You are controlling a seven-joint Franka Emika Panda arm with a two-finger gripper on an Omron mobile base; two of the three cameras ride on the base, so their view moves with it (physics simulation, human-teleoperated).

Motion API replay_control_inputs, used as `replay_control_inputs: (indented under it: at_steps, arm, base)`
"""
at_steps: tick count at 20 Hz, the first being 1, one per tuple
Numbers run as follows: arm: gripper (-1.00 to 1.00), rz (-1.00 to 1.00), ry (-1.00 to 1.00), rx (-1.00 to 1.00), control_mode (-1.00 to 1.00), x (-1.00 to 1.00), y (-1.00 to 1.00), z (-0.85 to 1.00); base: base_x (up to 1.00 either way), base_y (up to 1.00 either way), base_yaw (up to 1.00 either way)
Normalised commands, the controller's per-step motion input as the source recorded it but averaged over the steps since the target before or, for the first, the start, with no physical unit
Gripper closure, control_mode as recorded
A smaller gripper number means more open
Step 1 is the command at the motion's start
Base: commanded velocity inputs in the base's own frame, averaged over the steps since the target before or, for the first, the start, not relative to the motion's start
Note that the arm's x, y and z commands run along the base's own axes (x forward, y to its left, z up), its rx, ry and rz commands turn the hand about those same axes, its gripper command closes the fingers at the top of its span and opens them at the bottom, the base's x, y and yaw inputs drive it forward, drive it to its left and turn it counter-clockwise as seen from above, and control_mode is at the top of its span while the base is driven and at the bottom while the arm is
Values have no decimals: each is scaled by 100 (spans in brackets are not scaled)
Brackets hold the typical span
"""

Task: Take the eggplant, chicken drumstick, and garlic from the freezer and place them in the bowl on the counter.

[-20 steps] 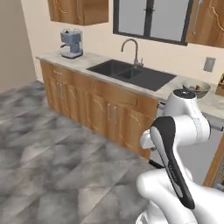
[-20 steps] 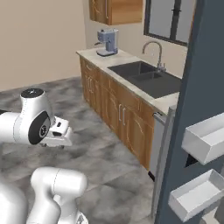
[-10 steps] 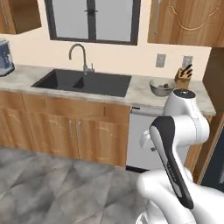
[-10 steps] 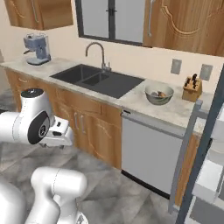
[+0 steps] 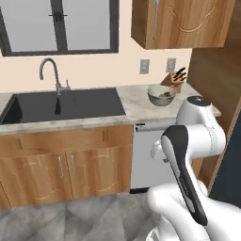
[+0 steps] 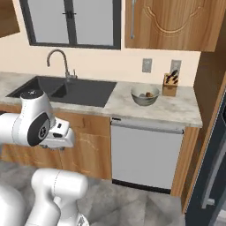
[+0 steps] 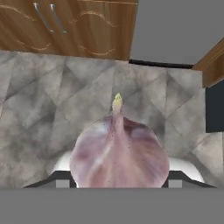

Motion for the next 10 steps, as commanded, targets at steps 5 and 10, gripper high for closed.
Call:
replay_control_inputs:
  at_steps: [5, 10]
  arm:
    - [100, 0, 0, 0, 100, 0, 0, 0]
    - [100, 0, 0, 0, 100, 0, 0, 0]
  base:
    - [84, 47, -37]
    - [70, -46, 3]
